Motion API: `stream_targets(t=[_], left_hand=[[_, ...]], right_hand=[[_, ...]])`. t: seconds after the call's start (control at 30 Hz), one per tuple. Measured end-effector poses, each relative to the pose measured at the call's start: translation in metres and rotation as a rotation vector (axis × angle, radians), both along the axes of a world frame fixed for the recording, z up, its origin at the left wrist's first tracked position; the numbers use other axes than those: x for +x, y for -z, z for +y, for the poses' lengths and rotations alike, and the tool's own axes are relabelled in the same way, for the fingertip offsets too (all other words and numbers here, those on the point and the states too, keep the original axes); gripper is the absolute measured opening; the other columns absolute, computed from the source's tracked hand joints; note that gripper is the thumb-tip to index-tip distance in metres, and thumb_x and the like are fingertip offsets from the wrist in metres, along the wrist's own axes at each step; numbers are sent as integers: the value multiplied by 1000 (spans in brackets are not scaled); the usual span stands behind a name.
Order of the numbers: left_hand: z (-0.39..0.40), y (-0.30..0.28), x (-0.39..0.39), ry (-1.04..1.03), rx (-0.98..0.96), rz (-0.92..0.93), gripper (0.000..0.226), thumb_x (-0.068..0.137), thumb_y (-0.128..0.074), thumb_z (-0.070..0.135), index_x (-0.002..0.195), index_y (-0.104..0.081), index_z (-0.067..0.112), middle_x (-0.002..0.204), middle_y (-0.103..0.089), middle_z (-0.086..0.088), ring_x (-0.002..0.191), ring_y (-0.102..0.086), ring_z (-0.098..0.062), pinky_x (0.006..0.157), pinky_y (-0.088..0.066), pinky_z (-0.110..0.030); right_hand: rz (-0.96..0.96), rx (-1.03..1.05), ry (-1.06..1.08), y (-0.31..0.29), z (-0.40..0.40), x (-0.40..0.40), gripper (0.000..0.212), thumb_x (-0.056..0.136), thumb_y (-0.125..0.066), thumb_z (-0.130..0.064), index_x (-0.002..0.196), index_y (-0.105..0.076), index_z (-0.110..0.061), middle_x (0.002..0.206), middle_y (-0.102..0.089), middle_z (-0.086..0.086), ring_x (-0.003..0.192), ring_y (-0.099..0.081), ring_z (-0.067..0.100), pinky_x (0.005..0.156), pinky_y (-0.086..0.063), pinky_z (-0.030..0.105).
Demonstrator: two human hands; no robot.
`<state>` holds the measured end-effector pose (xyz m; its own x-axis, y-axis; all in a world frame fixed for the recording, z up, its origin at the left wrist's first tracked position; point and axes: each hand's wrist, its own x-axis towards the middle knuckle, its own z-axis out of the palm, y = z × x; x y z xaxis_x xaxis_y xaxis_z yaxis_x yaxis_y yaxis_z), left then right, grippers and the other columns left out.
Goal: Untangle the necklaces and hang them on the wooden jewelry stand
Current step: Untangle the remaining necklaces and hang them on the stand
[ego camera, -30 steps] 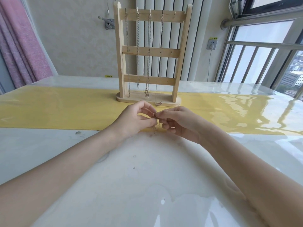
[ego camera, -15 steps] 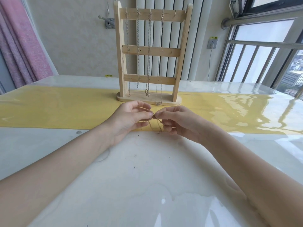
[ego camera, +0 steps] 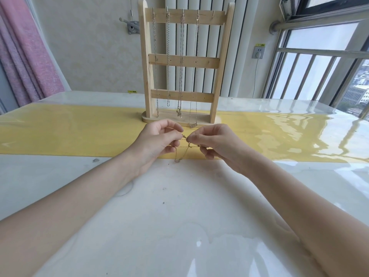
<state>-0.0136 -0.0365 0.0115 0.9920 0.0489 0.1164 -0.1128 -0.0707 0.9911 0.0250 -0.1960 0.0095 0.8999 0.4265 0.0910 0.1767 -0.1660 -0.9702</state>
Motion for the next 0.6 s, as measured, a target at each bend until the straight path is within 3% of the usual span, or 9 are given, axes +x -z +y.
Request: stream_targets(t=[0.1, 0.2, 0.33, 0.43, 0.6], left_hand=[[-2, -1, -2, -10, 101, -29, 17, 87, -55, 0, 82, -60, 15, 73, -53, 2, 51, -52, -4, 44, -39, -16], [-4, -1, -3, -2, 170, -50, 17, 87, -55, 1, 82, -60, 16, 78, -53, 2, 51, -55, -4, 41, -36, -17], [-4, -1, -4, 15, 188, -29, 15, 87, -55, 1, 83, -59, 15, 77, -53, 1, 51, -60, -7, 42, -40, -18], [-5, -1, -5, 39, 165, -4, 15, 87, -55, 0, 83, -58, 14, 75, -54, 0, 50, -61, -10, 44, -44, -18], [-3, 0, -4, 18, 136, 1, 15, 89, -56, 2, 83, -59, 15, 79, -53, -1, 51, -61, -9, 48, -48, -18]], right_hand=[[-1, -23, 15, 0, 0, 0, 11, 85, -68, -11, 77, -63, -6, 59, -52, -4, 46, -37, 11, 40, -28, 18], [10, -28, 24, 0, 0, 1, 16, 87, -66, -13, 72, -61, -11, 49, -44, -9, 43, -34, 9, 41, -26, 18], [97, 124, 25, -2, -2, 4, 10, 89, -61, -10, 80, -62, -6, 46, -36, -8, 51, -40, 12, 55, -38, 21], [214, 284, -36, -4, -4, 7, 10, 90, -60, -8, 81, -63, -9, 55, -45, -3, 59, -53, 13, 65, -48, 21], [283, 364, -80, -6, -3, 7, 8, 92, -56, -5, 87, -61, -10, 68, -51, 0, 53, -56, 12, 49, -46, 18]])
